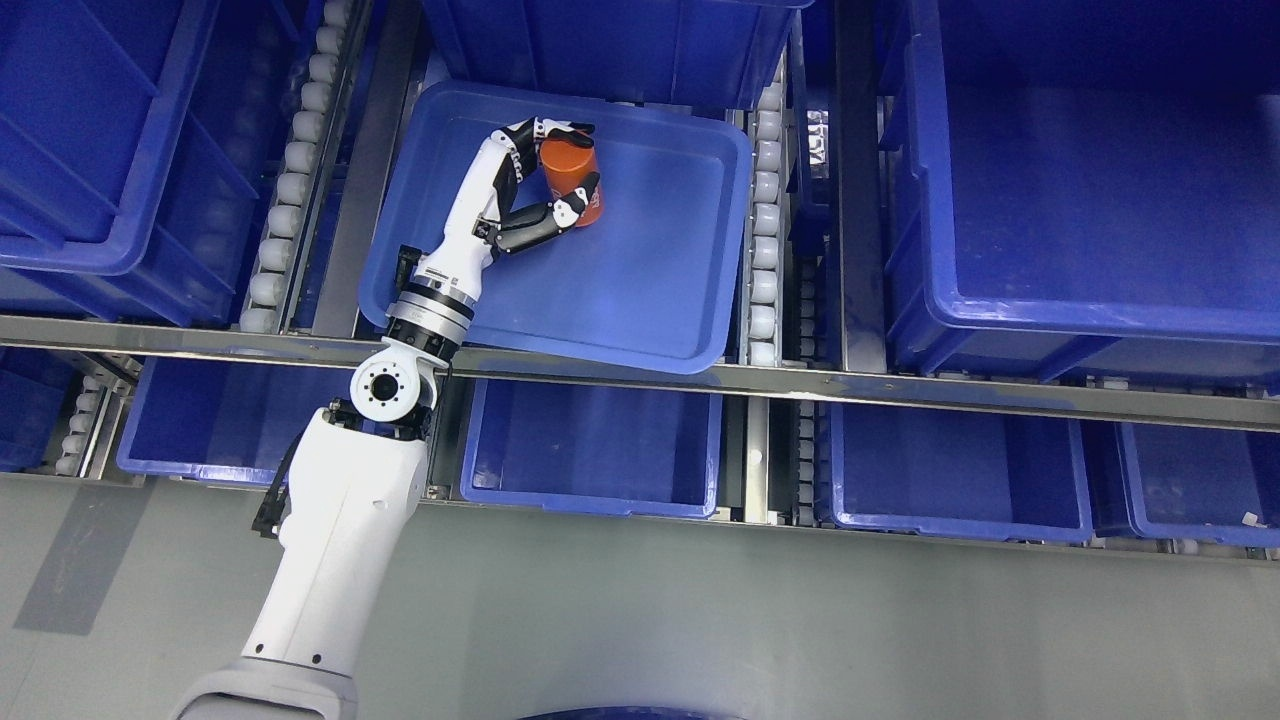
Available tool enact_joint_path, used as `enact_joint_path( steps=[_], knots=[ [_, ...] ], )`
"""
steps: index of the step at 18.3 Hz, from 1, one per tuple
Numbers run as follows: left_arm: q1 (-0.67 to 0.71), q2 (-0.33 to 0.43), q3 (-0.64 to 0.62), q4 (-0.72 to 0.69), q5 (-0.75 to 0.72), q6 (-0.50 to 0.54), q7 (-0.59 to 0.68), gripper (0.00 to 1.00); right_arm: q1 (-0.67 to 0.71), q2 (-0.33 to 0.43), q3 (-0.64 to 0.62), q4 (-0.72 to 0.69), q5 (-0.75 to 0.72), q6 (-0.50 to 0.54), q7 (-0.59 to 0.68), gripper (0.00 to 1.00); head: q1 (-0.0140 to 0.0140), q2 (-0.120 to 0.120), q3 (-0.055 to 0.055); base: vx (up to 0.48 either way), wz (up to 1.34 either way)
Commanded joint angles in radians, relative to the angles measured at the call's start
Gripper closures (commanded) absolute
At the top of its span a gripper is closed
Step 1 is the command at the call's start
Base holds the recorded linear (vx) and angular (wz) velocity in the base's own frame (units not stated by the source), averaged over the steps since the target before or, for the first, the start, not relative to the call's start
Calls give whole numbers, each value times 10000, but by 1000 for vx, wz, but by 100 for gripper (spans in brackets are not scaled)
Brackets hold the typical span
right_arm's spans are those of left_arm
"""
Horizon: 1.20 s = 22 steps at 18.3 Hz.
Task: Grab orange capacitor from left shelf to right desk
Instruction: 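Close the left hand around the orange capacitor, then lift the orange capacitor up out of the blue bin, then hold the capacitor in the left hand while turning toward the steel table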
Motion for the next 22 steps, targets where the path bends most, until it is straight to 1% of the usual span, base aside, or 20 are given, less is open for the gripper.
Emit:
enact_joint_path(
  steps=[1, 5, 9, 12, 14, 15, 20, 22],
  knots=[
    [44, 175, 260, -1145, 848, -147, 24, 100, 343, -175, -123, -230, 0, -8, 42, 0, 0, 0, 0, 0, 0],
    [305, 175, 383, -2710, 1600, -101, 39, 100, 328, -175, -108, -230, 0, -8, 42, 0, 0, 0, 0, 0, 0],
    [488, 175, 613, -3448, 2046, -116, 39, 99, 328, -175, -108, -230, 0, -8, 42, 0, 0, 0, 0, 0, -4],
    [1222, 175, 613, -4031, 2046, -116, 24, 99, 328, -175, -108, -230, 0, -8, 42, 0, 0, 0, 0, 0, 0],
    [1592, 175, 705, -4231, 2123, -299, 24, 99, 328, -175, -108, -230, 0, -8, 42, 0, 0, 0, 0, 0, 0],
    [1593, 175, 736, -4232, 2169, -543, 24, 99, 328, -175, -123, -230, 0, -8, 42, 0, 0, 0, 0, 0, 0],
    [1624, 175, 629, -4416, 2169, -1096, 9, 99, 328, -175, -123, -230, 0, -8, 57, 0, 0, 0, 0, -10, -4],
    [1913, 175, 385, -4492, 2169, -1189, -296, 99, 328, -175, -108, -230, 0, -8, 42, 0, 0, 0, 0, -43, -48]
  ],
)
